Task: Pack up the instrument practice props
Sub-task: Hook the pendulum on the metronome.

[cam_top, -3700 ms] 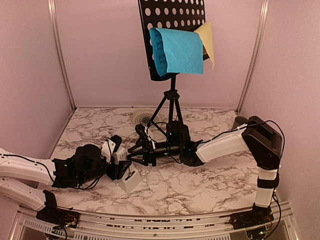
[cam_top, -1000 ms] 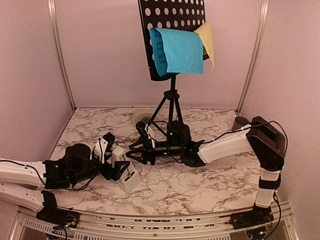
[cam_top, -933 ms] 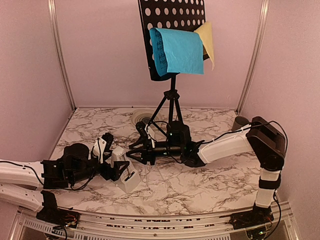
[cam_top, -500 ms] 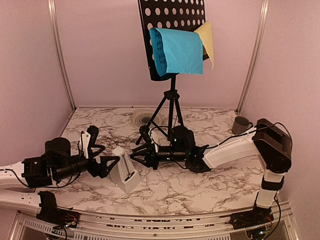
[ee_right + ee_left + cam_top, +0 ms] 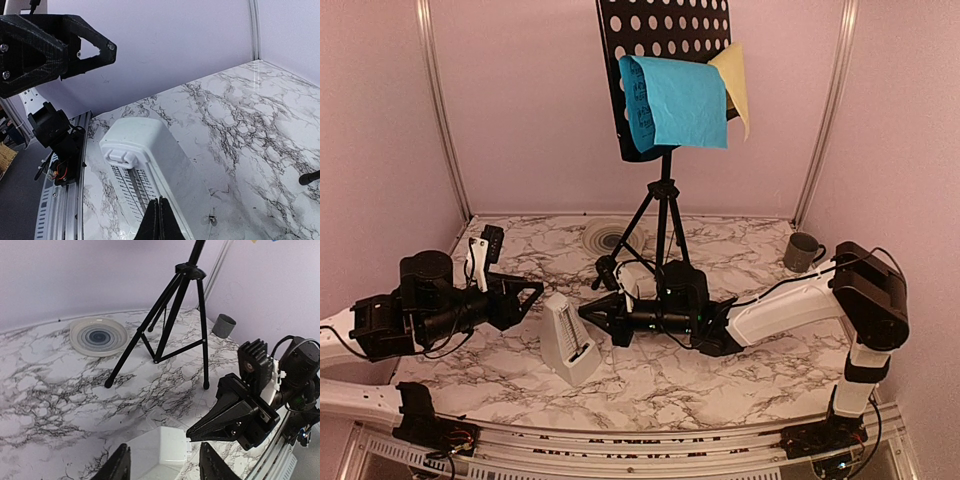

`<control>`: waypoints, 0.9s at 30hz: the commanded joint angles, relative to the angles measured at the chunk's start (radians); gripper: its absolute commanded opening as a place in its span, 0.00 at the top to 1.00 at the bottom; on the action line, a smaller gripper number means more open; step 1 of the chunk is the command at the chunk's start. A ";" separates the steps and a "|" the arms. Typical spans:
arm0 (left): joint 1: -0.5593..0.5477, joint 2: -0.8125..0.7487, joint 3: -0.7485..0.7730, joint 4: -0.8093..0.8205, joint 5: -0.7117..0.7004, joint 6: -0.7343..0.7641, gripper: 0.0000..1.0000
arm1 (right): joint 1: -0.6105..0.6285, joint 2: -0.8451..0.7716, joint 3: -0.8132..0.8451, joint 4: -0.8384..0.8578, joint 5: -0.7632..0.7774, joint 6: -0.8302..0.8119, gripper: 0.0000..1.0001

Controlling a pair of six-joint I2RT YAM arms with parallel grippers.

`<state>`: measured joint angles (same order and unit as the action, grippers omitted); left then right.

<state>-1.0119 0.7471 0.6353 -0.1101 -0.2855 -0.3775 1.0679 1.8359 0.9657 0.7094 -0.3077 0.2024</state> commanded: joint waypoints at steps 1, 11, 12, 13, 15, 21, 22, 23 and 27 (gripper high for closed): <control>0.033 0.060 0.036 -0.037 0.060 -0.039 0.61 | 0.006 0.027 0.037 -0.008 0.015 0.008 1.00; 0.042 0.106 0.029 -0.030 0.082 -0.040 0.70 | 0.024 0.041 0.055 -0.017 0.013 0.009 1.00; 0.043 0.104 0.028 -0.030 0.082 -0.038 0.70 | 0.025 0.044 0.058 -0.020 0.014 0.010 1.00; 0.043 0.104 0.026 -0.030 0.082 -0.038 0.70 | 0.026 0.048 0.061 -0.023 0.013 0.009 1.00; 0.043 0.104 0.023 -0.029 0.083 -0.037 0.70 | 0.030 0.057 0.070 -0.030 0.015 0.008 1.00; 0.043 0.121 0.018 -0.029 0.104 -0.031 0.70 | 0.039 0.069 0.087 -0.042 0.013 0.007 1.00; 0.043 0.127 0.018 -0.030 0.109 -0.029 0.70 | 0.041 0.069 0.088 -0.042 0.013 0.006 1.00; 0.043 0.133 0.019 -0.030 0.113 -0.026 0.71 | 0.042 0.069 0.088 -0.042 0.011 0.005 1.00; 0.043 0.158 0.023 -0.029 0.119 -0.017 0.72 | 0.047 0.065 0.087 -0.039 0.004 0.001 1.00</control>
<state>-0.9733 0.8837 0.6460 -0.1253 -0.1844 -0.4084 1.1004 1.8908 1.0168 0.6781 -0.3035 0.2085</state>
